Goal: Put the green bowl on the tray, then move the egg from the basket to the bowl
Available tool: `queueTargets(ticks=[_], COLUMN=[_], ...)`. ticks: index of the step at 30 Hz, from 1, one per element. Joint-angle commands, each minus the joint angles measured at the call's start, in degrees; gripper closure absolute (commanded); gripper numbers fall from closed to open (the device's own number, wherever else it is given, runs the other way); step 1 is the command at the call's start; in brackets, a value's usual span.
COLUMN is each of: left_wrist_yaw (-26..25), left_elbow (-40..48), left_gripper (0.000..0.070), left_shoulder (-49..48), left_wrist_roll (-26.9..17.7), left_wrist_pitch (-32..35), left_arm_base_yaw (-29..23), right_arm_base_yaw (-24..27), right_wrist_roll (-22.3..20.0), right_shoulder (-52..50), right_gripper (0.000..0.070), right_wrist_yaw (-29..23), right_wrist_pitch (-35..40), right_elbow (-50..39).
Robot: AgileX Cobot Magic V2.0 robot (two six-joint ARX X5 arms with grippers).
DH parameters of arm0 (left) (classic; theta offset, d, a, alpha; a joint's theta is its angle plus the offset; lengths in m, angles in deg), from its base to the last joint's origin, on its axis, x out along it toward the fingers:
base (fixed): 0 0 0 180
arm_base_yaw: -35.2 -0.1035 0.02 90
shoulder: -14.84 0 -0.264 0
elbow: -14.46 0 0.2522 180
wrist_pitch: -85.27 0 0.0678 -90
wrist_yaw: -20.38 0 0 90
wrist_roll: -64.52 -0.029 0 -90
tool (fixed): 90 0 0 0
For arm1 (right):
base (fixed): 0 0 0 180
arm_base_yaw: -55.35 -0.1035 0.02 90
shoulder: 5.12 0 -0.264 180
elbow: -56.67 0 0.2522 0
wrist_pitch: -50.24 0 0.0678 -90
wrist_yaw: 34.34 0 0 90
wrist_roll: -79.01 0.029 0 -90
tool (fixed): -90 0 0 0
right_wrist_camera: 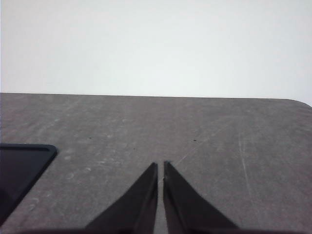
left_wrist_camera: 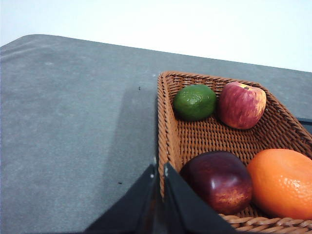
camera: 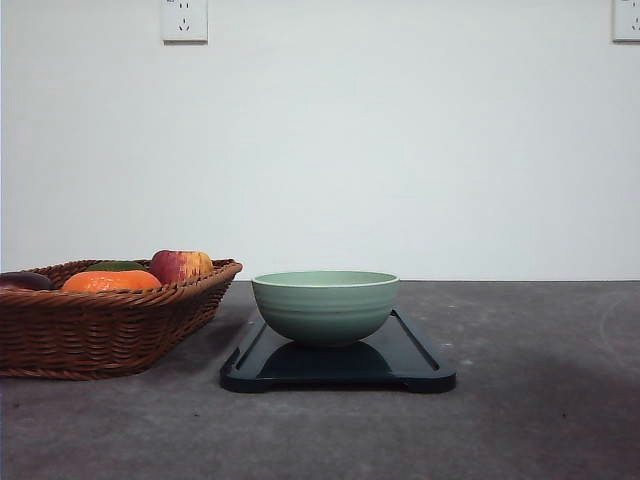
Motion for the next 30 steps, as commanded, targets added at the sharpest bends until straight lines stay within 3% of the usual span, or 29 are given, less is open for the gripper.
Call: queueTargets(ticks=[1, 30], left_wrist_yaw=[0.1, 0.1], left_elbow=[1.1, 1.1], left_gripper=[0.0681, 0.0681], left_shoulder=[-0.1, -0.1], left_wrist_roll=[0.4, 0.4], left_wrist_pitch=[-0.5, -0.5], left_arm_base_yaw=[0.0, 0.0], right_arm_base_yaw=[0.0, 0.0], right_wrist_roll=[0.6, 0.6], right_shoulder=[0.1, 0.1], right_gripper=[0.0687, 0.0687], right_wrist_yaw=[0.0, 0.0], right_wrist_pitch=[0.6, 0.6], right_elbow=[-0.3, -0.3])
